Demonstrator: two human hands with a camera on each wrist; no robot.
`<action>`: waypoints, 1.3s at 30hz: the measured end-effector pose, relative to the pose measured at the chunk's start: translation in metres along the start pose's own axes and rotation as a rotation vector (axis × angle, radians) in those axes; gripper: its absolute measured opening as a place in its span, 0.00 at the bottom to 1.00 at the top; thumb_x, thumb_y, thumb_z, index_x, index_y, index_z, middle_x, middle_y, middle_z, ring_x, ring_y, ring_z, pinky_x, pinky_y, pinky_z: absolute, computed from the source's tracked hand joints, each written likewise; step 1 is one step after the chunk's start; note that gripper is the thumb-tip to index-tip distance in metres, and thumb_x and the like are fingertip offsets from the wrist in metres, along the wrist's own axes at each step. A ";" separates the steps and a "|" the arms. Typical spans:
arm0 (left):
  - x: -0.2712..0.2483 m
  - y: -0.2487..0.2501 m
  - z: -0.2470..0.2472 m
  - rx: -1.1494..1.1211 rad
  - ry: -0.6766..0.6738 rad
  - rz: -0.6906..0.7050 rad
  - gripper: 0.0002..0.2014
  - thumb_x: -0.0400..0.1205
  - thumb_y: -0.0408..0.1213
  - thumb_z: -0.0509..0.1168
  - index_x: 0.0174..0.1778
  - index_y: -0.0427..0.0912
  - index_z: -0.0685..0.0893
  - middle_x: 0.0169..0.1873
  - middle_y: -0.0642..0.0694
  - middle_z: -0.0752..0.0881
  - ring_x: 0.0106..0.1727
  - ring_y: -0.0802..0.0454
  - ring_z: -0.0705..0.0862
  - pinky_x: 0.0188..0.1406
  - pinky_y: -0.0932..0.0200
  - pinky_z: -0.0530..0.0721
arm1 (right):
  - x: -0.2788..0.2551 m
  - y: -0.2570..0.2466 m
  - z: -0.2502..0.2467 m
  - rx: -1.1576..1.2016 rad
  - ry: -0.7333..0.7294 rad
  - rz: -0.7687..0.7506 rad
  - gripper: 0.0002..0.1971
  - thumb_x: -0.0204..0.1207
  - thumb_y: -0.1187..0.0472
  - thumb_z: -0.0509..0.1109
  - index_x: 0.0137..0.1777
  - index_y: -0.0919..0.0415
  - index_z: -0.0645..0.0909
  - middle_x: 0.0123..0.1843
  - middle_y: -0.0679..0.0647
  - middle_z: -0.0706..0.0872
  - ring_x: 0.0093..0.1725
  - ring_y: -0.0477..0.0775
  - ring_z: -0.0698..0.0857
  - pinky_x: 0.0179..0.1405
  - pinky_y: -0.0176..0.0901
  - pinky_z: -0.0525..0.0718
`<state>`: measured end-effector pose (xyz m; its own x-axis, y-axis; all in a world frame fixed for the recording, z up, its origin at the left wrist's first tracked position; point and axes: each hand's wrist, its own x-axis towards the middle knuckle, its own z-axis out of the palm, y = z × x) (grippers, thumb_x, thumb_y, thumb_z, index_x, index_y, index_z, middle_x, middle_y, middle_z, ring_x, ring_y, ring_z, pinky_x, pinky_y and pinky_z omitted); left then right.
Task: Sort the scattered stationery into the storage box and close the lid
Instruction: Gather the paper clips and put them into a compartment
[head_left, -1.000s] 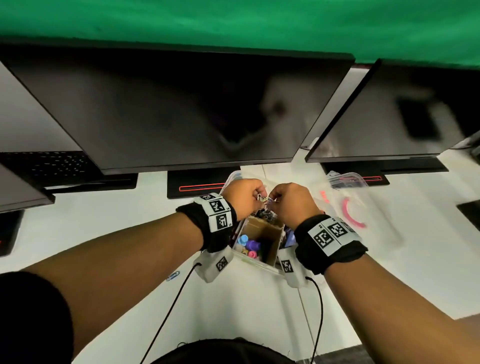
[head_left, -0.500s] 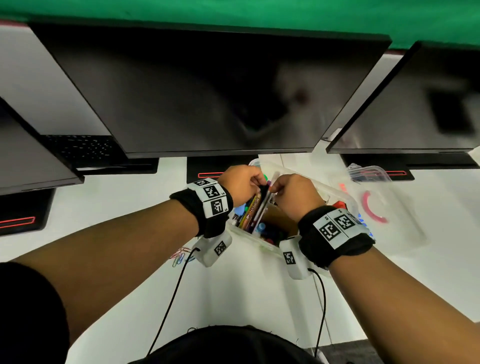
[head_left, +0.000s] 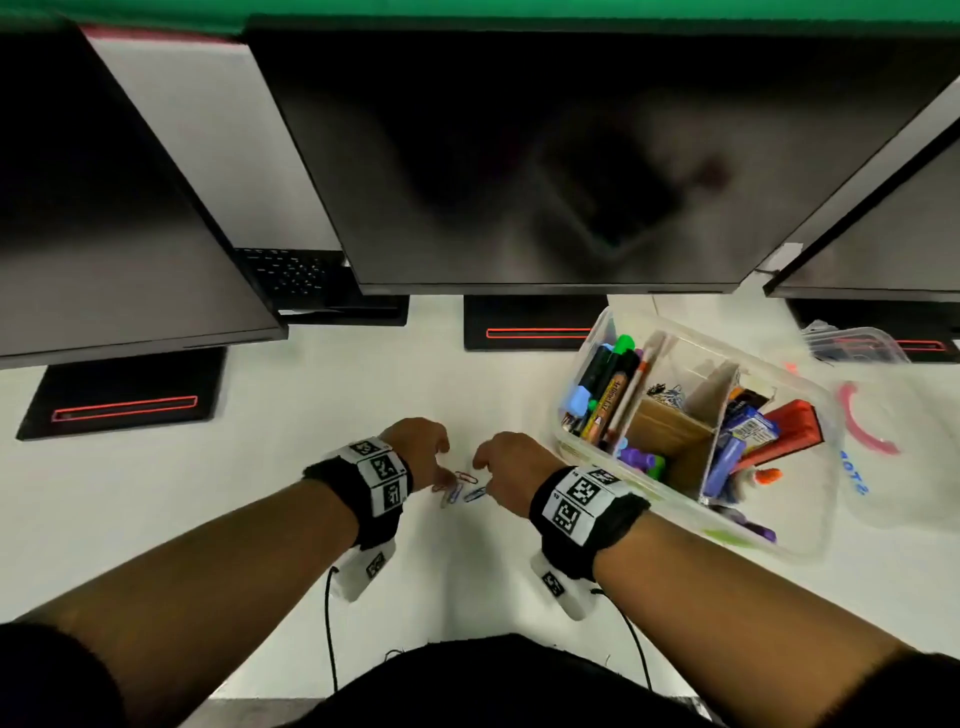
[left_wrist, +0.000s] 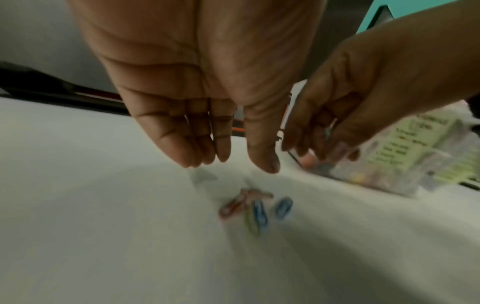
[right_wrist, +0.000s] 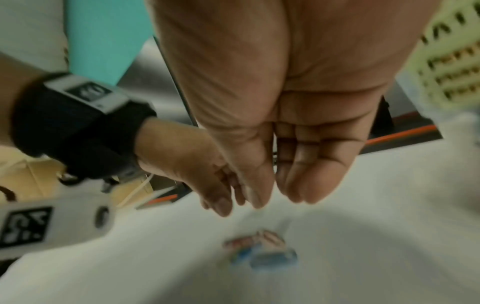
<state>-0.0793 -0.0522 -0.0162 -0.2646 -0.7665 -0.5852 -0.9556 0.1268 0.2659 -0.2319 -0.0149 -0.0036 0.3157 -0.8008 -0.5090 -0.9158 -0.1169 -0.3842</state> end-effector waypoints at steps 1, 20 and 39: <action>0.000 -0.002 0.009 0.007 -0.012 -0.011 0.29 0.71 0.52 0.74 0.65 0.41 0.78 0.63 0.43 0.82 0.64 0.46 0.80 0.62 0.56 0.77 | 0.005 0.002 0.008 -0.003 -0.020 0.015 0.19 0.78 0.65 0.64 0.69 0.63 0.76 0.68 0.63 0.78 0.68 0.62 0.76 0.67 0.44 0.71; 0.000 -0.002 0.039 0.073 0.052 0.072 0.10 0.82 0.39 0.60 0.56 0.40 0.81 0.56 0.41 0.82 0.56 0.42 0.82 0.54 0.54 0.79 | 0.034 0.011 0.056 0.093 0.125 0.023 0.12 0.74 0.63 0.70 0.57 0.65 0.82 0.57 0.63 0.81 0.57 0.63 0.81 0.56 0.45 0.76; -0.011 0.000 0.042 0.046 -0.068 0.199 0.09 0.81 0.38 0.58 0.50 0.42 0.82 0.50 0.41 0.86 0.47 0.43 0.81 0.41 0.58 0.71 | 0.011 0.002 0.053 0.038 0.033 0.064 0.13 0.78 0.61 0.64 0.59 0.66 0.80 0.61 0.62 0.84 0.60 0.61 0.82 0.58 0.45 0.77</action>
<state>-0.0814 -0.0176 -0.0420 -0.4554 -0.6793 -0.5755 -0.8881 0.3014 0.3470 -0.2166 0.0067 -0.0508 0.2482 -0.8248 -0.5081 -0.9235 -0.0431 -0.3812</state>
